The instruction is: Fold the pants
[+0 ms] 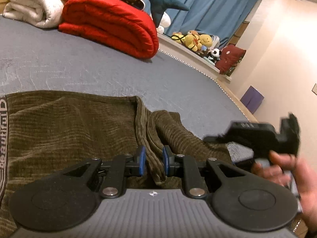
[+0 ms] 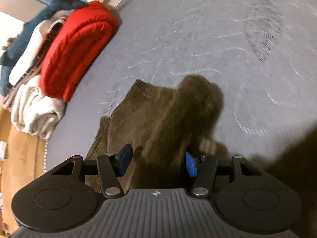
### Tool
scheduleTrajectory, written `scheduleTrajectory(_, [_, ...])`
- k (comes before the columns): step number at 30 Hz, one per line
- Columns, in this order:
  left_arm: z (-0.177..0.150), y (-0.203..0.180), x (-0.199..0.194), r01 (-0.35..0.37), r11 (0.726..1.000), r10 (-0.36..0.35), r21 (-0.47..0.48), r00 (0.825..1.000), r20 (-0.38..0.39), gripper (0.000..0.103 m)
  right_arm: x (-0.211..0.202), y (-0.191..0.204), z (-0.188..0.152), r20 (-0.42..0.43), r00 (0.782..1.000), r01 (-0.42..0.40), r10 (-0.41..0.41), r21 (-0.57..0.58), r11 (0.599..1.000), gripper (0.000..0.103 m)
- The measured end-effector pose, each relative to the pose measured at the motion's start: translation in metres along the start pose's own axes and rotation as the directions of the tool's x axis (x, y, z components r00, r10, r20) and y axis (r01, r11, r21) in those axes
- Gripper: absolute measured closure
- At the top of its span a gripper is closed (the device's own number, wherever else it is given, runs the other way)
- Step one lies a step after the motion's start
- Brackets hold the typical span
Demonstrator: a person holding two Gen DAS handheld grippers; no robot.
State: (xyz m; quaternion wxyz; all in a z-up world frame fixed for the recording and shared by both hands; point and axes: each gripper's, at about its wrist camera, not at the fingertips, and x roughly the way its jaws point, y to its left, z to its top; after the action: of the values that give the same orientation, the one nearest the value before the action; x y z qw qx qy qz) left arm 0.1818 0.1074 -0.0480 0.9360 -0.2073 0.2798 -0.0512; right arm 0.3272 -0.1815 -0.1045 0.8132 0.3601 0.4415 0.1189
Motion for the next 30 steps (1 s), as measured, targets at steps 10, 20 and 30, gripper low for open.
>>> scheduleTrajectory(10, [-0.001, 0.0, 0.019, -0.019, 1.0, 0.019, 0.013, 0.999, -0.042, 0.078, 0.029, 0.067, 0.029, 0.055, 0.992, 0.122, -0.109, -0.395, 0.91, 0.085])
scheduleTrajectory(20, [0.002, 0.005, 0.026, -0.049, 0.999, 0.049, 0.007, 0.998, -0.041, 0.078, -0.104, 0.069, 0.104, 0.505, 0.862, 0.077, 0.038, -0.205, 0.976, 0.09])
scheduleTrajectory(30, [-0.002, -0.019, 0.066, 0.02, 0.987, -0.004, 0.157, 0.995, -0.102, 0.059, -0.116, -0.191, 0.17, 0.502, 0.72, 0.364, -0.479, 0.315, 0.877, 0.069])
